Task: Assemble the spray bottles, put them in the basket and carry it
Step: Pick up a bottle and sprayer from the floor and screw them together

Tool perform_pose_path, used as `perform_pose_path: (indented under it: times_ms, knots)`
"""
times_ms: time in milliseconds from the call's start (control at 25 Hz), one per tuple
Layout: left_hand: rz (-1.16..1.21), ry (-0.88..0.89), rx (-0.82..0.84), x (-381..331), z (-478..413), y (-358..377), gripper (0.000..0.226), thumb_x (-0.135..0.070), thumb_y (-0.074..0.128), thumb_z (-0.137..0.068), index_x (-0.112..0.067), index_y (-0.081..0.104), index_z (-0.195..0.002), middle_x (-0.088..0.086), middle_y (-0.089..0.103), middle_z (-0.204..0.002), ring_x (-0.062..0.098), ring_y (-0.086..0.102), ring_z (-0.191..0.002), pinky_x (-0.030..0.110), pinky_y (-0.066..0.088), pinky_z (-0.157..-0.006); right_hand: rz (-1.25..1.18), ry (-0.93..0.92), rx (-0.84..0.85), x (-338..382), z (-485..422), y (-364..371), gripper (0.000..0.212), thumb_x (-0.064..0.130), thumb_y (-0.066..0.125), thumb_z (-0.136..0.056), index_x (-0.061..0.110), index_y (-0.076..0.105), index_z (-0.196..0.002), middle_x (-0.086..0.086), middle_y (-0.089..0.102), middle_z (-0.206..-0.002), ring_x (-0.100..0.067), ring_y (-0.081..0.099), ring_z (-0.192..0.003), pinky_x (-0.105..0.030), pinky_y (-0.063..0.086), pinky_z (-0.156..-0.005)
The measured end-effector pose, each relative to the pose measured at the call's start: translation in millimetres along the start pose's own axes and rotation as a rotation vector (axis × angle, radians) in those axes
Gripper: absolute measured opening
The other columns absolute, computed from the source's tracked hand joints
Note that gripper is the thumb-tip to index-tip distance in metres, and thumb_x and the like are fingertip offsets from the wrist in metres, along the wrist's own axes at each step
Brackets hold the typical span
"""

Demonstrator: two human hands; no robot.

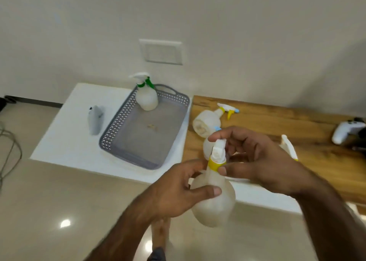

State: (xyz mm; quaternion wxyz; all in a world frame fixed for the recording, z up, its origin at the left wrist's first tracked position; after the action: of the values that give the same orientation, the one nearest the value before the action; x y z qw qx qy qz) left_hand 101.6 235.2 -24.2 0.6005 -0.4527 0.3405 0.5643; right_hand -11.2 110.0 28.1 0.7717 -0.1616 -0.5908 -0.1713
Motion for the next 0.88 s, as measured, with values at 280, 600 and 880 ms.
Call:
perform_pose_path:
  times_ms: [280,600,880]
  knots:
    - [-0.193,0.077,-0.417,1,-54,-139,0.045,-0.054,0.072,-0.083,-0.042,0.064,-0.126,-0.016,0.075,-0.118,0.008,0.071,-0.11,0.05,0.06,-0.092,0.217,-0.103,-0.132,36,-146,33,0.06,0.006,0.085,-0.076,0.026,0.063,-0.129,-0.006,0.072,-0.103,-0.026,0.07,-0.096,-0.045,0.061,-0.087]
    - [-0.351,-0.033,-0.715,60,-163,-211,0.045,-0.039,0.076,-0.087,-0.021,0.065,-0.127,-0.002,0.071,-0.124,0.022,0.067,-0.112,0.043,0.056,-0.091,0.672,0.025,-0.271,-46,-278,36,0.061,0.008,0.066,-0.079,0.027,0.057,-0.136,0.002,0.065,-0.13,-0.021,0.061,-0.119,-0.034,0.051,-0.093]
    - [-0.353,-0.089,-0.799,94,-203,-216,0.04,-0.038,0.081,-0.082,-0.014,0.069,-0.112,0.003,0.067,-0.119,0.028,0.068,-0.1,0.044,0.057,-0.079,0.711,-0.035,-0.562,-92,-312,42,0.055,0.002,0.068,-0.074,0.018,0.06,-0.125,-0.014,0.069,-0.12,-0.037,0.069,-0.102,-0.036,0.054,-0.083]
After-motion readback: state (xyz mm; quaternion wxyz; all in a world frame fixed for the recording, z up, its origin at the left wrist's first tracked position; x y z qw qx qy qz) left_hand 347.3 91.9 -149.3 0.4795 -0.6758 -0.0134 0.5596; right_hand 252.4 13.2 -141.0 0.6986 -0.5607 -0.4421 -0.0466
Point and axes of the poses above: each hand's wrist, its own z-axis away from the middle knuckle, its own y-axis out of the palm, x = y × z, the point moved 6 cm from there along -z, towards the middle knuckle
